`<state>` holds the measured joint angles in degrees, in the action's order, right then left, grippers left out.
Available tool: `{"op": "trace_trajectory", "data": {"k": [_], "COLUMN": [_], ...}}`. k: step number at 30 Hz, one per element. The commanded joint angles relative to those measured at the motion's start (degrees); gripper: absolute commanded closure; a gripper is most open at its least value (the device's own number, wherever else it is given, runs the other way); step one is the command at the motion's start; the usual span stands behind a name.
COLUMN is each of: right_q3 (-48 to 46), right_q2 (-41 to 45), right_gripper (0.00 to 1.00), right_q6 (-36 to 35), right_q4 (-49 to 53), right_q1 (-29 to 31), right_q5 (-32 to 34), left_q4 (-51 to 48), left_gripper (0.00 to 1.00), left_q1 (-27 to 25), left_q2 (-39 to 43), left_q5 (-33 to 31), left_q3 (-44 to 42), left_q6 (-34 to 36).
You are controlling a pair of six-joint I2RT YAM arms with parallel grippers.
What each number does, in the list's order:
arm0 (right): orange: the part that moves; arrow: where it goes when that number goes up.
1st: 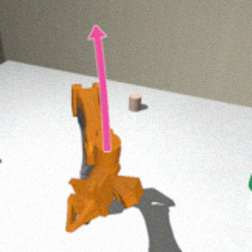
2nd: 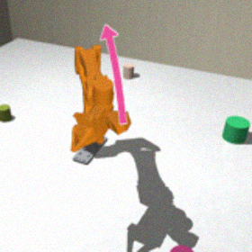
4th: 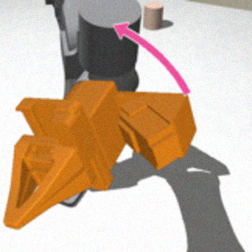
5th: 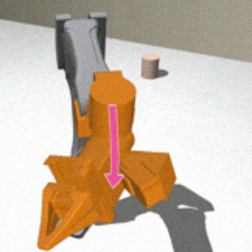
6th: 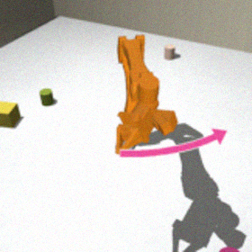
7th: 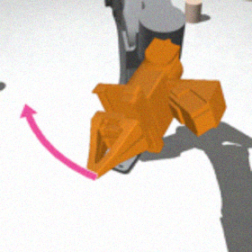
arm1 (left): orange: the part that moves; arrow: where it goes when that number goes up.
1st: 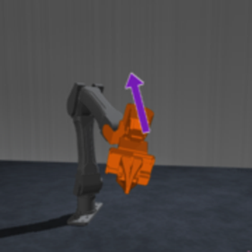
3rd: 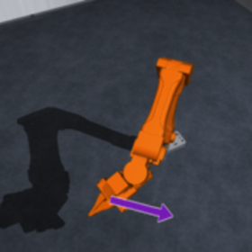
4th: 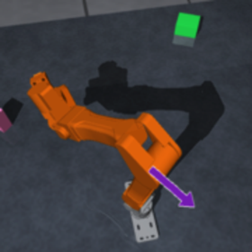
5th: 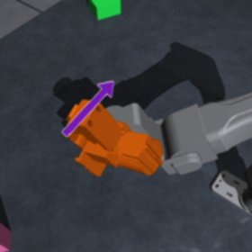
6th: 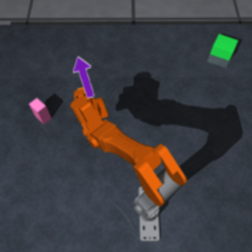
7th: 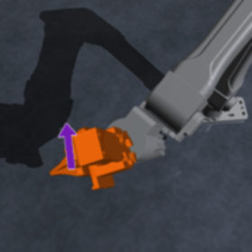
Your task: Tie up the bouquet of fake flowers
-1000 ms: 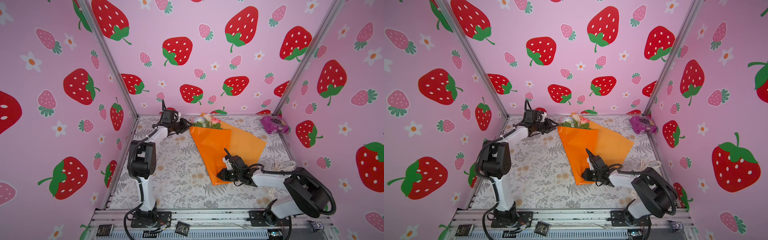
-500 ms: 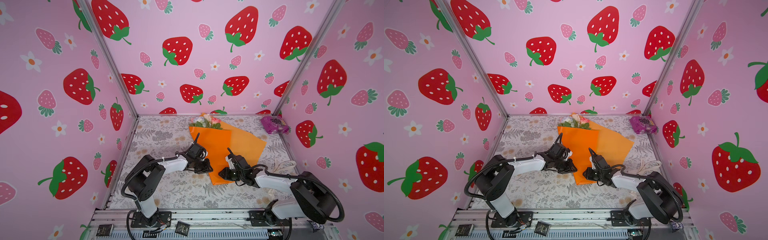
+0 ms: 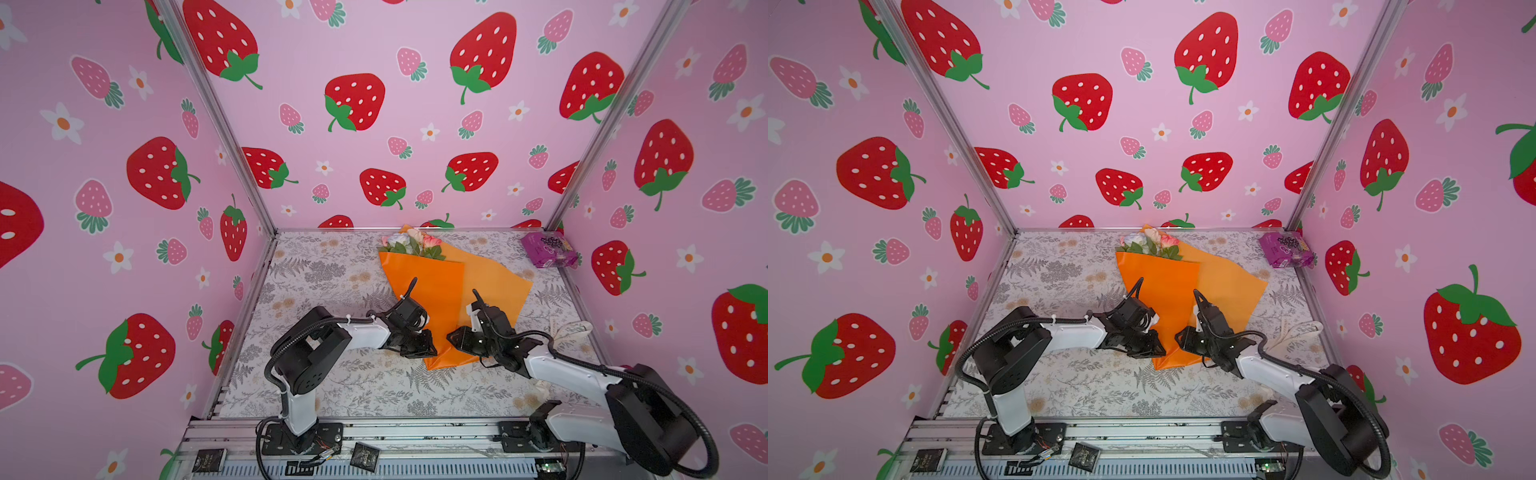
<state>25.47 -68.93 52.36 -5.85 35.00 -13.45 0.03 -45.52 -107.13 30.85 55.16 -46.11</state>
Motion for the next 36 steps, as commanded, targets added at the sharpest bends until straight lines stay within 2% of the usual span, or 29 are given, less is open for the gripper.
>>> {"op": "trace_trajectory", "data": {"k": [1, 6, 16, 22, 28, 30, 36], "right_q3": [-0.80, -0.58, 0.15, 0.83, 1.18, 0.72, 1.09], "right_q2": [3.90, 4.87, 6.09, 4.25, 1.45, 0.62, -2.32], "right_gripper": [0.67, 0.63, 0.61, 0.58, 0.54, 0.50, 0.50], "right_q6": [-3.71, -9.58, -16.19, -19.93, -21.23, -20.35, -21.73], "right_q4": [6.90, 12.54, 18.08, 18.20, 14.32, 11.55, 3.88], "right_q1": [-7.66, -17.97, -28.27, -35.57, -42.08, -42.80, -44.87], "right_q5": [-0.26, -4.12, -4.01, -6.23, -8.20, -6.93, -10.13], "left_q4": [-0.25, -2.20, -7.11, -9.23, -13.26, -13.11, -15.11], "left_gripper": [0.81, 0.80, 0.77, 0.76, 0.76, 0.77, 0.79], "left_q1": [-0.19, -0.32, -1.68, -2.77, -4.49, -4.90, -5.10], "left_q2": [-2.17, -5.57, -8.08, -14.91, -20.97, -21.58, -23.56], "left_q5": [0.91, 2.77, 3.25, 5.96, 7.92, 8.70, 9.03], "left_q3": [4.15, 10.07, 18.21, 25.74, 32.81, 33.47, 33.66], "left_q6": [2.31, 4.52, 7.77, 7.82, 9.42, 9.26, 9.83]}}
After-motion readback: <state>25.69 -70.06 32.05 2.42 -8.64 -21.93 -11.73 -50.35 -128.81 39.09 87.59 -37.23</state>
